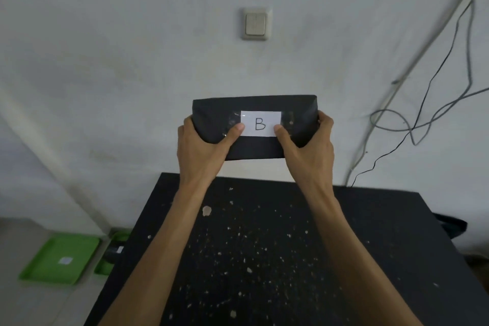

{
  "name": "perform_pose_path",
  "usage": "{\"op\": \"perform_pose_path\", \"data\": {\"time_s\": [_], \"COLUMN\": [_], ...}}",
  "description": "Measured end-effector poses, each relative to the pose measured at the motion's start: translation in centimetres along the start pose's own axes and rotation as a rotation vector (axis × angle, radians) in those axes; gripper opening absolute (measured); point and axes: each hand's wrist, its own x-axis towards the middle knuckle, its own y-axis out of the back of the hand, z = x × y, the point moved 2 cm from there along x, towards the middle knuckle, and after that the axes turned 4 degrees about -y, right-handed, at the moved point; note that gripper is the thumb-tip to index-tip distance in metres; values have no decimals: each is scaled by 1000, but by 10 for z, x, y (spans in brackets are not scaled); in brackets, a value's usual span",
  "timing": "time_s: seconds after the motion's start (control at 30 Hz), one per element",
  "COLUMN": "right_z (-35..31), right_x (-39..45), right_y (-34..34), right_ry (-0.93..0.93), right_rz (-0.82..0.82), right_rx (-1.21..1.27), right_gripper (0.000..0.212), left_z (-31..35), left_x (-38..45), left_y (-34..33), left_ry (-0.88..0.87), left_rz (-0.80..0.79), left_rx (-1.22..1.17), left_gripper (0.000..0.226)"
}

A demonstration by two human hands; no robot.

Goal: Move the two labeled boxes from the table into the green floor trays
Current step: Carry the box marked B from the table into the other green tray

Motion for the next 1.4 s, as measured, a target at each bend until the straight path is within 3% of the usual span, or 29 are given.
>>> {"op": "perform_pose_path", "data": {"time_s": [0.2,0.63,1.03,1.4], "right_z": [-29,3,-11,-26], "right_x": [-11,-18,-100,-239], "right_y": [9,-22,-180,-360], "right_ry": [67,-21,-79,-141], "right_rz": [48,-60,-380,-563], "right_rx": [82,94,51,-245], "right_gripper": [70,63,73,78], "left_z": [19,-8,-118,-273], "left_x": [1,-4,-11,-18], "left_y": [30,47,186,351], "left_ry": [-107,-43,180,354], "left_rz": [76,-20,88,74], "left_rx": [4,69,216,399], "left_gripper": [91,67,61,67]}}
